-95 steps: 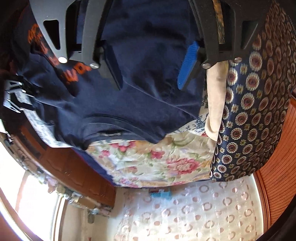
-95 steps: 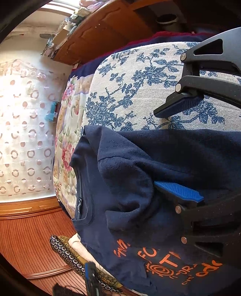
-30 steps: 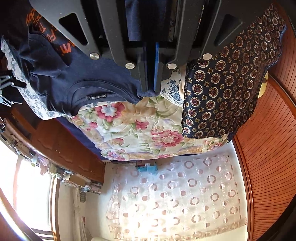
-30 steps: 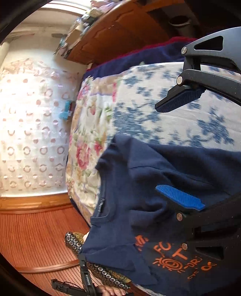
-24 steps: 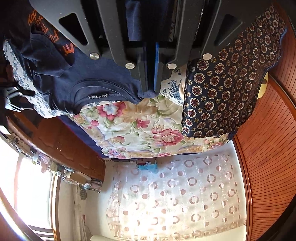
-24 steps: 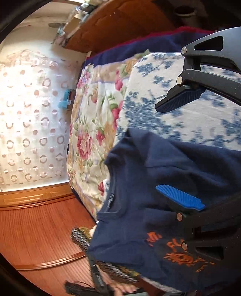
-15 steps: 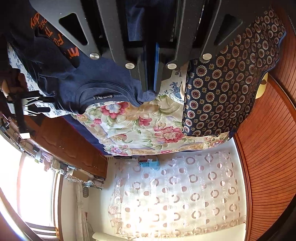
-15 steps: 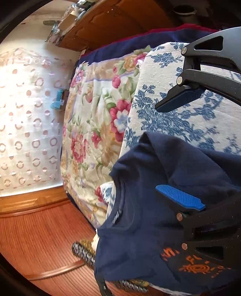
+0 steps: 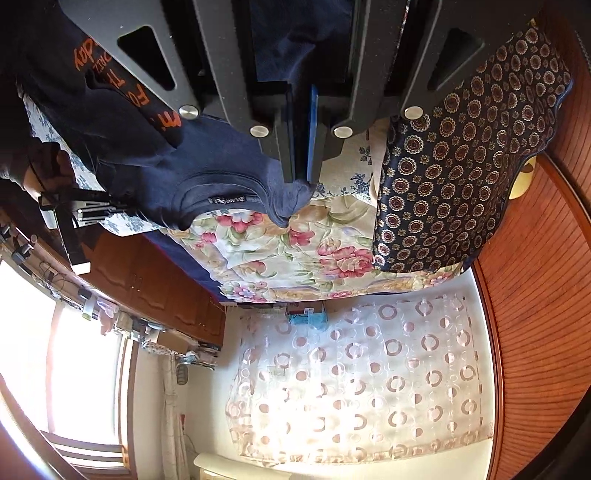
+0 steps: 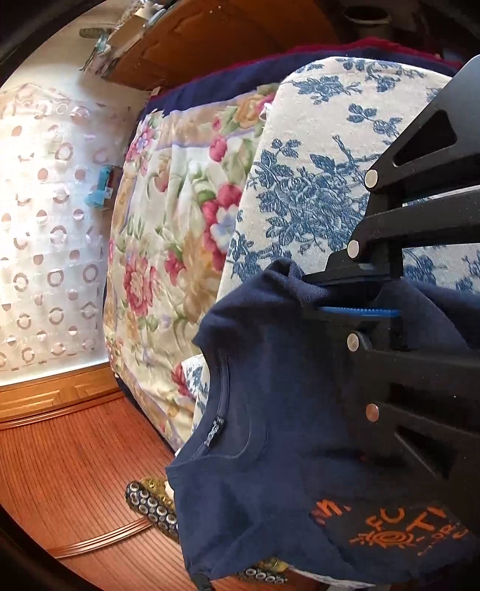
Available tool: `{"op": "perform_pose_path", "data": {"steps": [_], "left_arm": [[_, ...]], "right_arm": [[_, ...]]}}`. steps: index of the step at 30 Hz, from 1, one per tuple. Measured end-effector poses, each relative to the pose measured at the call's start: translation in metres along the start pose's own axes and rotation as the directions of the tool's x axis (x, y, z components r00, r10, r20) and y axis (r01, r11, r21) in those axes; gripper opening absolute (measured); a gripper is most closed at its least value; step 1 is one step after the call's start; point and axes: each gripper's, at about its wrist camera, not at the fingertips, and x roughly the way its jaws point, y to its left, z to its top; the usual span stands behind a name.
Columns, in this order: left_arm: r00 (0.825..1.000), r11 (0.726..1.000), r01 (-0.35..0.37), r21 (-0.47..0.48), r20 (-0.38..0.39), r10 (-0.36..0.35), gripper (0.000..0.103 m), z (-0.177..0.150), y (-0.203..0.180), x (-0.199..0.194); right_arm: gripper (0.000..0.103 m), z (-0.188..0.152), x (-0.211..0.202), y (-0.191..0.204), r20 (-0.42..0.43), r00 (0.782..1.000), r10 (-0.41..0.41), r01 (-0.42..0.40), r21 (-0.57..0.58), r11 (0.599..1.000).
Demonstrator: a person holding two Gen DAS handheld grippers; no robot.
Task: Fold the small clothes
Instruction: 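Lift the hem with both grippers, fold it toward the collar, open both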
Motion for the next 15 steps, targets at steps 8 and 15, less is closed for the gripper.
{"op": "perform_pose_path", "data": {"steps": [8,15], "left_arm": [[0.998,1.000,0.018,0.012,0.064,-0.019,0.007,-0.005,-0.009,-0.038],[0.991,0.999,0.031,-0.011,0.134,-0.029,0.007,-0.025,-0.002,-0.089]], "right_arm": [[0.006,-0.012,-0.062,0.015,0.160,0.987,-0.019,0.021,-0.012,1.000],[0.006,-0.050,-0.132,0.034,0.268,0.963,-0.030,0.038,-0.027,0.999]]}}
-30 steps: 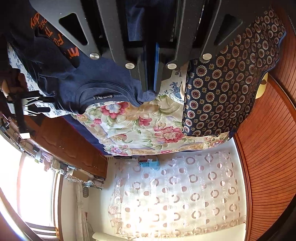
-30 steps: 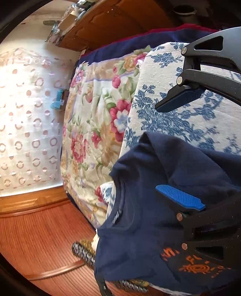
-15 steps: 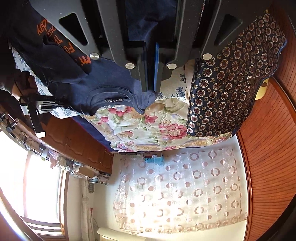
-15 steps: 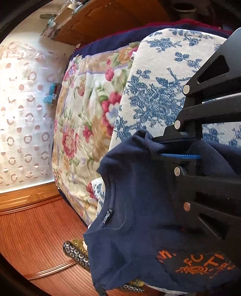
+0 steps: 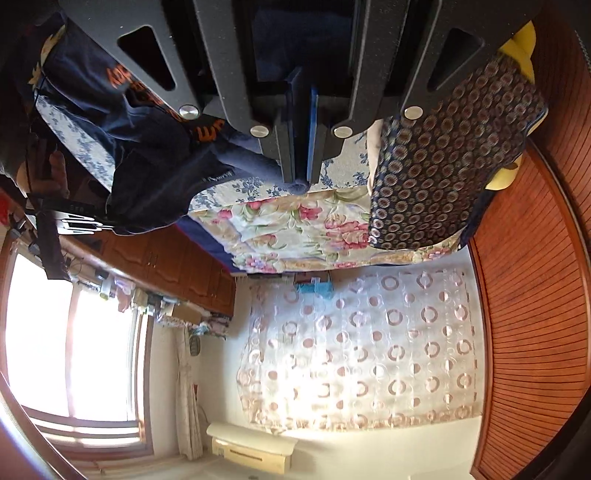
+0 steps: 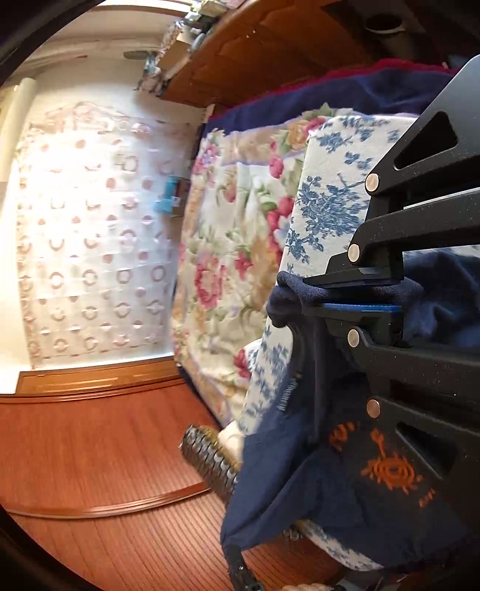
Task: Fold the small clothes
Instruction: 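Lift the hem with both grippers, fold it toward the collar, open both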
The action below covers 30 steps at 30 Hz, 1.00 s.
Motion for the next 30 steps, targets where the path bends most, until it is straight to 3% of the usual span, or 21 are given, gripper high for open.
{"op": "perform_pose_path", "data": {"steps": [8,13,22,26,30], "left_arm": [[0.998,0.997,0.031,-0.070,0.053,-0.027,0.007,-0.047,0.016,-0.071],[0.998,0.990,0.049,-0.132,0.033,-0.045,0.007,-0.081,0.025,-0.100],[1.000,0.992,-0.007,-0.126,-0.006,0.007,0.007,-0.115,0.023,-0.132],[0.998,0.994,-0.020,-0.106,-0.062,0.014,0.007,-0.134,0.017,-0.134],[0.989,0.994,-0.038,-0.101,-0.147,0.022,0.007,-0.165,0.017,-0.107]], "right_arm": [[0.006,-0.056,-0.082,0.019,0.036,0.999,-0.028,0.028,-0.002,1.000],[0.006,-0.094,-0.134,0.032,-0.015,1.000,-0.011,0.012,0.022,1.000],[0.006,-0.121,-0.203,0.048,-0.045,0.999,-0.002,0.002,0.008,1.000],[0.006,-0.136,-0.210,0.055,-0.103,0.995,-0.001,0.000,-0.007,1.000],[0.006,-0.164,-0.192,0.051,-0.200,0.980,0.012,-0.007,0.026,1.000]]}}
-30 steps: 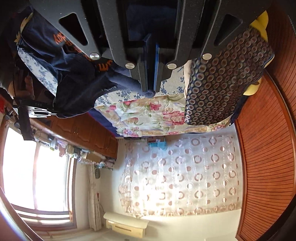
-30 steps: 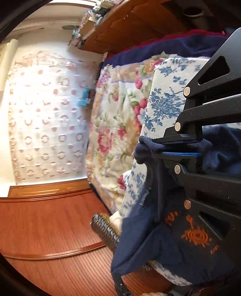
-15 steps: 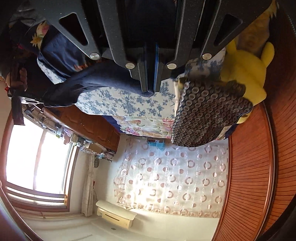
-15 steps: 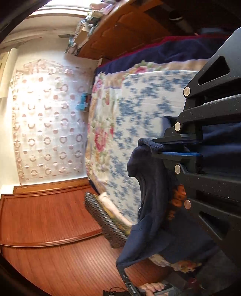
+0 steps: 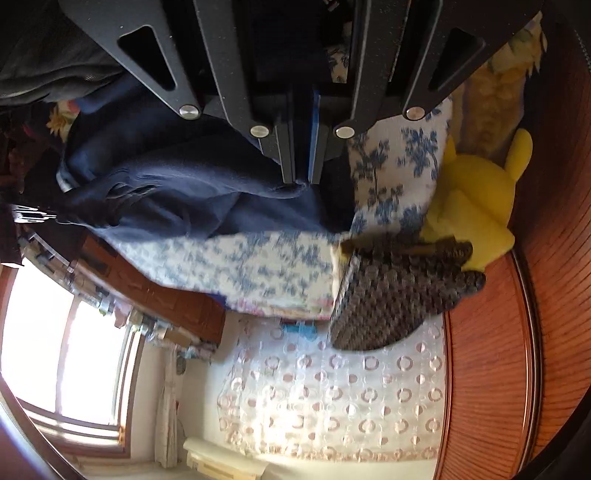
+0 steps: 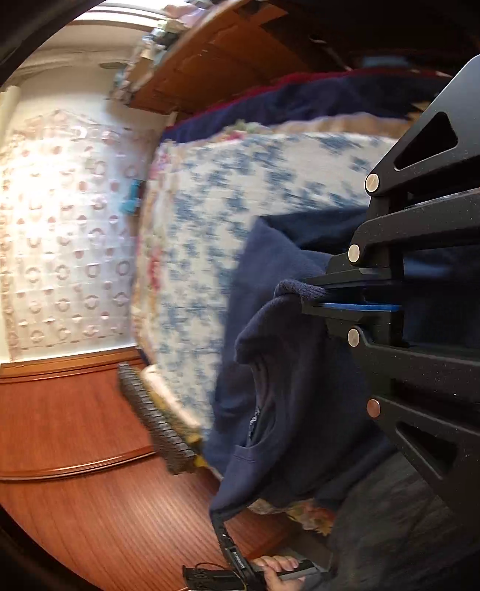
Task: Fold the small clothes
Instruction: 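Lift the hem with both grippers, fold it toward the collar, open both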
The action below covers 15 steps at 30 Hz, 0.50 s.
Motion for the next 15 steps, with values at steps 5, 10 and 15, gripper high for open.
{"op": "perform_pose_path", "data": {"steps": [5,10,15], "left_arm": [[0.999,1.000,-0.017,-0.006,-0.033,0.017,0.007,-0.017,0.002,0.015],[1.000,0.999,-0.026,0.024,-0.007,0.026,0.026,-0.013,0.000,0.008],[0.999,0.999,-0.024,0.041,0.036,0.022,0.055,0.001,0.002,-0.003]], "right_arm": [[0.006,-0.017,0.023,-0.005,-0.062,0.998,-0.008,0.011,0.043,0.999],[0.010,-0.012,0.015,-0.004,-0.054,0.998,-0.009,0.012,0.047,0.999],[0.021,-0.001,0.002,-0.005,0.004,0.999,-0.037,0.037,0.017,0.999]]}}
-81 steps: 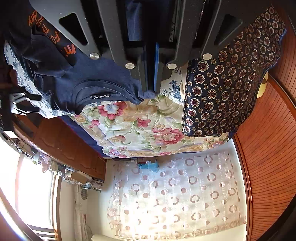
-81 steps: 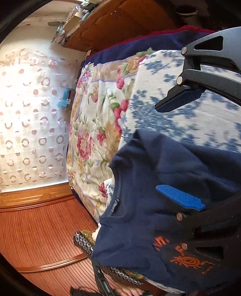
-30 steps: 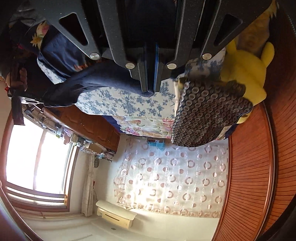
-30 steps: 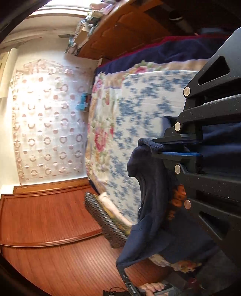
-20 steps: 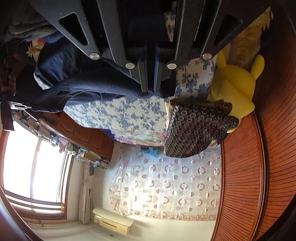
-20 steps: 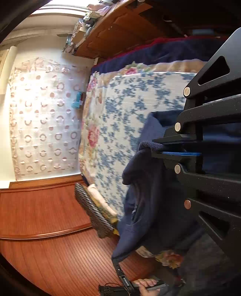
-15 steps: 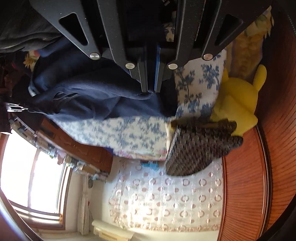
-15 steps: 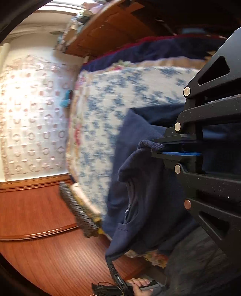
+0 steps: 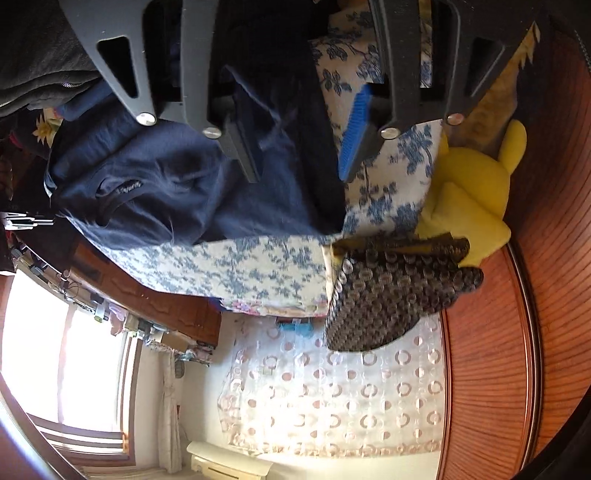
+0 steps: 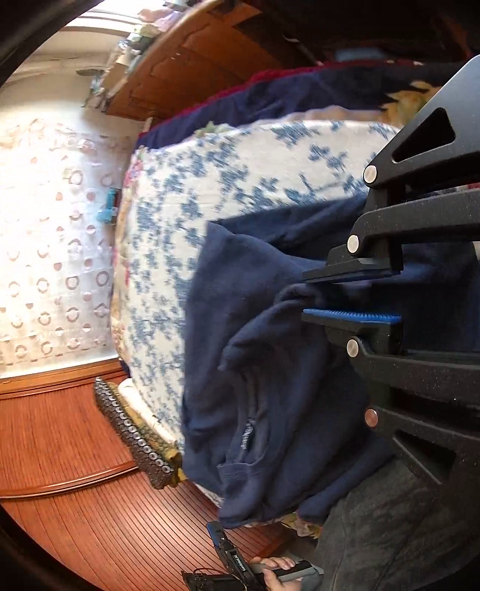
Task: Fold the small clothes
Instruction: 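Lift the hem with both grippers, fold it toward the collar, open both, then move both open grippers to the edge of the folded navy shirt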
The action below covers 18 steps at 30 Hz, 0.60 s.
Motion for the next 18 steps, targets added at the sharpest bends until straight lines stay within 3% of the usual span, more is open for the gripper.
{"op": "perform_pose_path", "data": {"steps": [1,2,8,18], "left_arm": [[1.000,1.000,0.002,0.001,0.006,-0.002,0.072,0.003,0.001,-0.001],[1.000,1.000,0.010,0.002,0.014,-0.010,0.082,0.006,0.002,0.000],[1.000,1.000,0.004,0.006,0.024,-0.004,0.082,0.025,0.005,0.016],[1.000,1.000,0.000,-0.027,-0.003,0.000,0.082,0.047,0.013,0.050]], "right_arm": [[0.034,0.000,-0.004,-0.002,0.015,1.000,-0.010,0.010,-0.002,1.000],[0.044,0.003,-0.008,-0.005,0.032,0.999,-0.018,0.017,0.003,1.000],[0.048,0.022,0.013,-0.027,0.065,0.997,-0.033,0.028,0.069,0.997],[0.048,0.043,0.093,-0.058,-0.018,1.000,0.022,-0.017,0.254,0.967]]}}
